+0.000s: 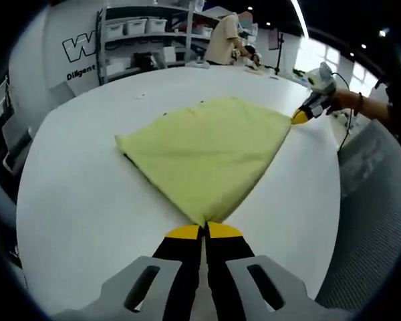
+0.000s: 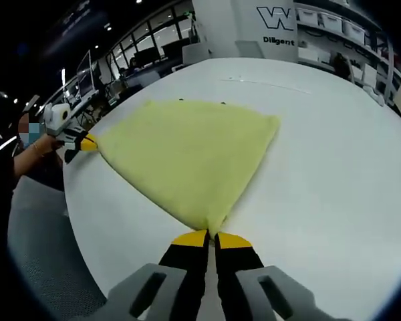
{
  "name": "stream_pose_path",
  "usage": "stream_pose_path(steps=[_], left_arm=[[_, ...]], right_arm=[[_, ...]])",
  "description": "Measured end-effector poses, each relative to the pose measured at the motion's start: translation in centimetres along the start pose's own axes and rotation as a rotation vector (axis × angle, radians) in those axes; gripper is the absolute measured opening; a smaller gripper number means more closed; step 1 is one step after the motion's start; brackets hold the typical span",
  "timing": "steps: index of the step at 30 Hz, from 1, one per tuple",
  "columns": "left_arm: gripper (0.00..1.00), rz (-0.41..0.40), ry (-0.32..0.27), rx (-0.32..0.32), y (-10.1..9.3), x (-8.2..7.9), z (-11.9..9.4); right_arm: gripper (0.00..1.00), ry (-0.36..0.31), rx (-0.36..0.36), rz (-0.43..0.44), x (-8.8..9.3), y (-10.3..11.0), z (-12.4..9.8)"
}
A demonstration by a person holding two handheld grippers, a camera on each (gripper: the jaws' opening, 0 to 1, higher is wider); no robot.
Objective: Fold the garment on the visible template until the final outline fits inside the template.
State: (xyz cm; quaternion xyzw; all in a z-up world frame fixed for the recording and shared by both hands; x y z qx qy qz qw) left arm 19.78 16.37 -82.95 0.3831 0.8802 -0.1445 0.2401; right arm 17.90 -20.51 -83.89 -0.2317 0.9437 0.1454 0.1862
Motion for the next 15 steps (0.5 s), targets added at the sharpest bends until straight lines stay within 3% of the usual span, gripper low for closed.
stream_pose_path(steps=[15], left_arm=[[0.0, 0.007, 0.014, -0.008, -0.67, 0.97, -0.72]], right_arm=[[0.0, 0.004, -0.007, -0.002, 0.86, 1.08, -0.2]])
Point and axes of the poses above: the point that each gripper's makers call its tool centre point, and the gripper's own axes: z roughly forward along the fingers, y roughly to its left, x roughly out of its underside, the point moved 3 cm from there along -z, roughly backward along the fingers, and after that the axes turned 14 degrees about y, right-handed, at the moved point
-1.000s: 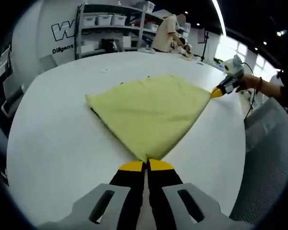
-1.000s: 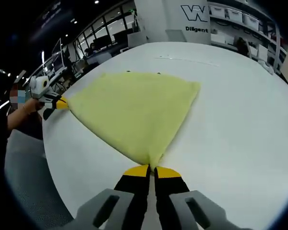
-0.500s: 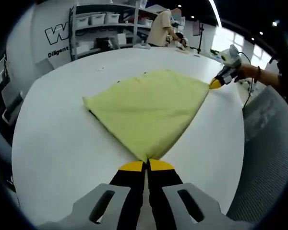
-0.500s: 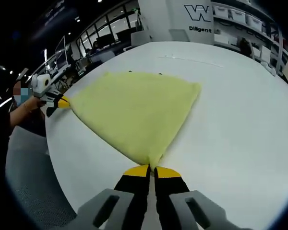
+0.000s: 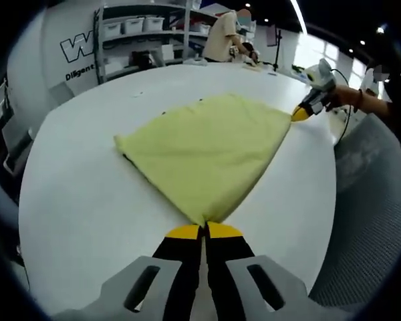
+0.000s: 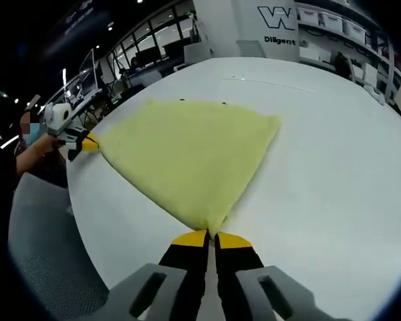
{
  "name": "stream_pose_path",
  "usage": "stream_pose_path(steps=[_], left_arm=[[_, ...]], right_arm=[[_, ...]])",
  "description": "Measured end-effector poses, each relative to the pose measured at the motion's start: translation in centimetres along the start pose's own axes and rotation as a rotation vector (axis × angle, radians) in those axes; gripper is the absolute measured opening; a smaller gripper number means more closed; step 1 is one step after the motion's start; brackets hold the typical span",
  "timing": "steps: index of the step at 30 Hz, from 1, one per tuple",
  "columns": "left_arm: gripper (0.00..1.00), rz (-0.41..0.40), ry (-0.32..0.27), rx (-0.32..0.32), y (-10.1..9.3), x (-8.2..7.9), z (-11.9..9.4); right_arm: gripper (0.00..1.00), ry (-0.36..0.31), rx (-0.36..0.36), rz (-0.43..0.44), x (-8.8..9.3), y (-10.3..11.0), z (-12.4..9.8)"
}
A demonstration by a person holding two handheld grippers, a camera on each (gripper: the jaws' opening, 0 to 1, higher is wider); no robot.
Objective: Fold the garment on the visible template until the final outline fits inside the template.
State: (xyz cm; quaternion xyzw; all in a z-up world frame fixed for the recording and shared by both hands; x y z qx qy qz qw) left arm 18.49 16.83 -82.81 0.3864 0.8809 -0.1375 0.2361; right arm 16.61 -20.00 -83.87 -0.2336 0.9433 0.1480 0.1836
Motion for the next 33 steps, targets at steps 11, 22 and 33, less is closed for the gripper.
stream_pose_path(steps=[11, 22, 33], left_arm=[[0.0, -0.023, 0.015, -0.005, 0.0, 0.3, 0.7], [0.13, -0.18, 0.0, 0.006, 0.6, 0.0, 0.4], [0.49, -0.285, -0.028, -0.009, 0.4, -0.5, -0.5]], right_arm=[[0.0, -0.018, -0.013, 0.061, 0.0, -0.1, 0.2], [0.08, -0.058, 0.001, 0.115, -0.8, -0.3, -0.3], [0.35, -0.149, 0.02, 0.123, -2.2, 0.1, -2.1]])
Point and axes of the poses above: the point that each gripper's makers call its tool centre point, and the gripper's own axes: z roughly forward along the fingers, y roughly to its left, x roughly out of its underside, the point moved 3 cm from there along -z, roughly backward along the fingers, and after that the axes turned 14 degrees about y, right-handed, at the moved point
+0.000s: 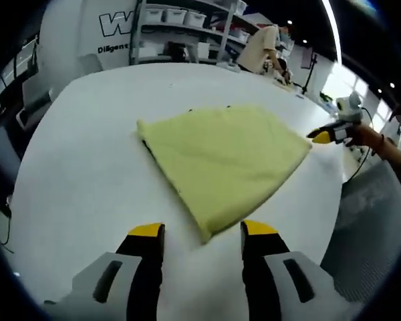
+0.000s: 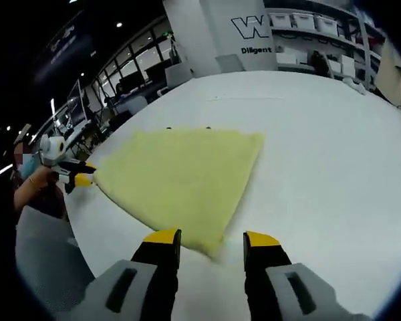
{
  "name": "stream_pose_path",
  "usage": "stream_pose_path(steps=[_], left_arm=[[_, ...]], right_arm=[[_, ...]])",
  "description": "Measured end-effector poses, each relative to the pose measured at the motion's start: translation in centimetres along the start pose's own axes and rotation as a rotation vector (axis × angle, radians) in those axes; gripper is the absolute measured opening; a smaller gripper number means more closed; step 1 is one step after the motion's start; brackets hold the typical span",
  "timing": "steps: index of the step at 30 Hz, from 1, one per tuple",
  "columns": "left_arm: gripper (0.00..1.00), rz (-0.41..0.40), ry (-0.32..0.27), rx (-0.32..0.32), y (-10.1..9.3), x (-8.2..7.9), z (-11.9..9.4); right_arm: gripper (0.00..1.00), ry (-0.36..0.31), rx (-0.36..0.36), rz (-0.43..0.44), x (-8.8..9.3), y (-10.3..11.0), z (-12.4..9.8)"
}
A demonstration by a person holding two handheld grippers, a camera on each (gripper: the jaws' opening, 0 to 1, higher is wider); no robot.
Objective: Fold the garment on the visible template until the final outline fits inside the template.
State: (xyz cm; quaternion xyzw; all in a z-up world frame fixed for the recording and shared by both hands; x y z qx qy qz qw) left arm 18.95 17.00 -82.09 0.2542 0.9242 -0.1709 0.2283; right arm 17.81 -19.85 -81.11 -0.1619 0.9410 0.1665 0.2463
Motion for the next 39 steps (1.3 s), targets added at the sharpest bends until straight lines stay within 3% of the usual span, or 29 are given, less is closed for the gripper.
stream_pose_path(steps=[5, 19, 28, 39], left_arm=[[0.6, -0.032, -0.018, -0.011, -0.5, -0.8, -0.8], [0.88, -0.089, -0.019, -0.059, -2.5, -1.1, -2.4], [0.94, -0.077, -0.043, -0.084, -3.4, -1.8, -3.3], [0.99, -0.098, -0.06, -0.094, -4.7, -1.5, -4.7]], right_arm=[[0.59, -0.027, -0.015, 0.006, -0.7, 0.7, -0.6], [0.99, -0.047, 0.002, -0.023, -1.5, 3.1, -3.2], [0.99, -0.05, 0.013, -0.044, -1.1, 4.2, -4.5], [0.99, -0.042, 0.015, -0.045, -0.3, 5.3, -5.6]])
Point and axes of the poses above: the point that each gripper's makers call its tool centre point, and the gripper's own axes: z roughly forward along the fingers, y roughly to its left, x roughly out of its underside, the point moved 3 cm from there along -z, roughly backward along the fingers, and after that the axes turned 14 degrees about y, right-handed, at the moved point
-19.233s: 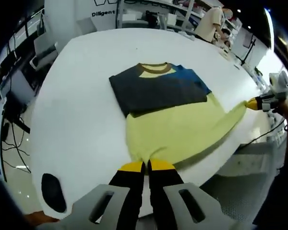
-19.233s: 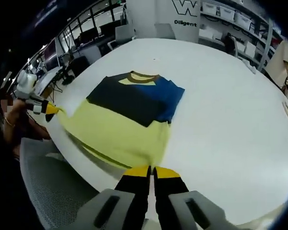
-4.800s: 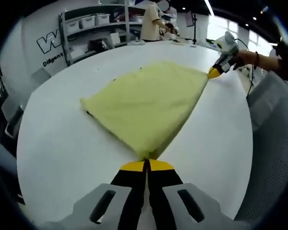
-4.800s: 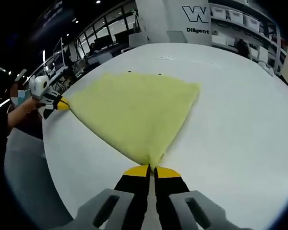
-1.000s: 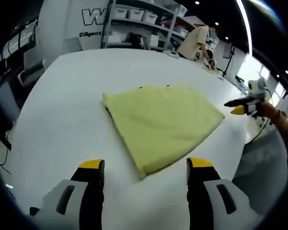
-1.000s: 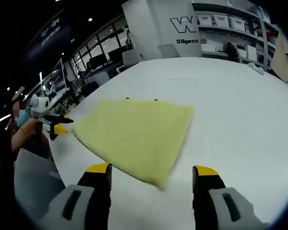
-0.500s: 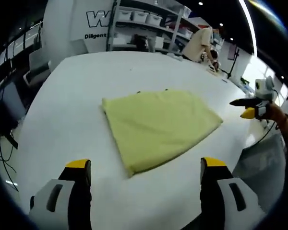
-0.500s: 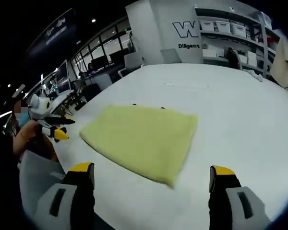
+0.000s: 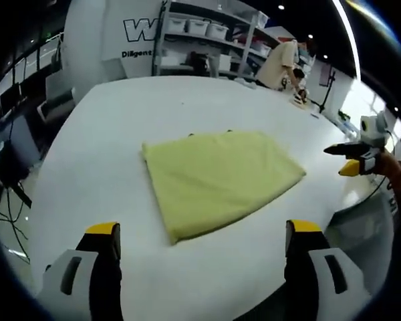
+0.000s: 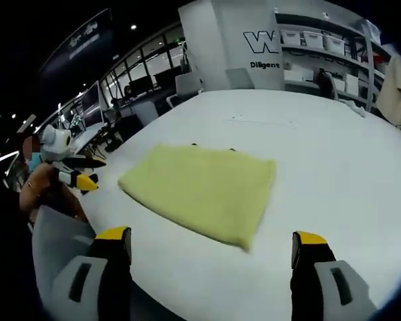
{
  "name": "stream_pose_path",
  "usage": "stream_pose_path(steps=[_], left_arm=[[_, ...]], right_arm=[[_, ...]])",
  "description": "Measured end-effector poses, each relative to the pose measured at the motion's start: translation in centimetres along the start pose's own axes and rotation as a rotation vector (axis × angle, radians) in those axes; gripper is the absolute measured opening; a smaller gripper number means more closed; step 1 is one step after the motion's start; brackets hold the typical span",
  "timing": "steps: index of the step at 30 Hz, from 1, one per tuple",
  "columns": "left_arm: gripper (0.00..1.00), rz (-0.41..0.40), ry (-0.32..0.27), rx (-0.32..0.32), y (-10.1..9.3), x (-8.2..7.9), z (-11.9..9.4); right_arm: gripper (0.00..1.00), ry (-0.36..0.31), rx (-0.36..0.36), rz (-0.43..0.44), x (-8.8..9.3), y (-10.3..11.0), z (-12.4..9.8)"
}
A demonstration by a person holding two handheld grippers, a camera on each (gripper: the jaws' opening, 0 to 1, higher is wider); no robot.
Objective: Fold the garment on the visible template until the final outline fits inside the template.
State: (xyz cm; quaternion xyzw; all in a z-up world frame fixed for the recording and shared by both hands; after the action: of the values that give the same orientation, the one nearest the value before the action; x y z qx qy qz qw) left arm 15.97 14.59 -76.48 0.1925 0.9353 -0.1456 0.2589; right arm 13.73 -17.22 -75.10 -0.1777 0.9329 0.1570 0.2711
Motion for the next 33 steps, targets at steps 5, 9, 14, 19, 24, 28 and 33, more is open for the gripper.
stream_pose_path(steps=[5, 9, 14, 19, 24, 28, 33], left_arm=[[0.98, 0.001, 0.014, 0.003, -0.8, 0.5, -0.4], [0.97, 0.004, 0.024, -0.008, -1.3, 0.9, -0.5], [0.96, 0.002, 0.036, 0.0, -1.8, 1.3, -0.4], [0.95, 0.013, 0.042, 0.001, -2.2, 1.6, -0.4], [0.95, 0.02, 0.043, 0.005, -2.4, 1.4, -0.4], [0.95, 0.023, 0.04, -0.001, -2.4, 1.2, -0.6], [0.95, 0.021, 0.041, -0.003, -2.2, 1.2, -0.7]], right_arm=[[0.99, -0.006, 0.004, -0.014, -0.1, 0.4, -0.6], [0.99, -0.01, 0.008, -0.02, -0.1, 0.7, -1.0], [0.99, -0.011, 0.007, -0.013, 0.1, 0.6, -1.1], [0.99, -0.023, 0.004, -0.007, 0.1, 0.6, -1.3], [0.99, -0.019, 0.006, -0.014, 0.1, 0.6, -1.3], [0.99, -0.028, 0.005, -0.009, -0.1, 0.6, -1.4], [0.99, -0.027, 0.004, -0.013, -0.1, 0.7, -1.5]])
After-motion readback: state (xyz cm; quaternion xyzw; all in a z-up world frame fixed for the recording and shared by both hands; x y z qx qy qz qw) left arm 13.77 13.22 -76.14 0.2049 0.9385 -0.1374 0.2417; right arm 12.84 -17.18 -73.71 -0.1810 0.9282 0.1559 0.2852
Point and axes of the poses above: the point that each gripper's makers call its tool centre point, and the gripper's own axes: z roughly forward along the fingers, y roughly to its left, x roughly out of its underside, the point moved 3 cm from there along -z, roughly backward along the fingers, and after that the axes turned 14 degrees about y, right-handed, at the moved point
